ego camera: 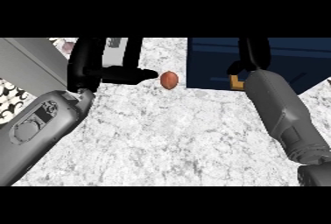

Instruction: Pick up the can, place it into the drawer and close the drawer

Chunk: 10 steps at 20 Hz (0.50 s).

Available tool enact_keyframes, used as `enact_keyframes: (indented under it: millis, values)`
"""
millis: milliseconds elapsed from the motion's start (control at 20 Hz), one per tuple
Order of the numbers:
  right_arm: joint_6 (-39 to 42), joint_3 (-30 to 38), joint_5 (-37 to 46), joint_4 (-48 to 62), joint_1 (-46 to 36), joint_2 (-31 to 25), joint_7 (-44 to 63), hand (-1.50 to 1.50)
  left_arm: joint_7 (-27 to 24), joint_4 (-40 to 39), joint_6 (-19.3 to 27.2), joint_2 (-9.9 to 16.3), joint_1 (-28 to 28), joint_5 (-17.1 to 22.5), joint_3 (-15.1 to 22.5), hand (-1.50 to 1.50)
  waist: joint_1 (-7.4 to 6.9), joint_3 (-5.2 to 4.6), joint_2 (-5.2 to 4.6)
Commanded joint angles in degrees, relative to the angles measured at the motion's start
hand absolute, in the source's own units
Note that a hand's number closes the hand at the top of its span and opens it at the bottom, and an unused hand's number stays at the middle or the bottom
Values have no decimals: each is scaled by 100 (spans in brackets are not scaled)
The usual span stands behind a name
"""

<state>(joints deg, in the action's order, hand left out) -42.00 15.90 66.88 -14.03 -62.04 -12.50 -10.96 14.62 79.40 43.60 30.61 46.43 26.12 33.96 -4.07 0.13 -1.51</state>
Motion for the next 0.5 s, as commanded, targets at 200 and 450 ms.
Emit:
enact_keyframes:
  millis: [200, 450]
  values:
    - [409, 1039, -1343, -330, -559, 534, -858, -150, -112, 39, 70, -61, -254, -116, -8, -150, -61, 16, 12]
    - [728, 1490, -1884, -371, -665, 692, -1217, -150, -253, 176, -65, 101, -522, -116, -113, -150, -26, 3, 42]
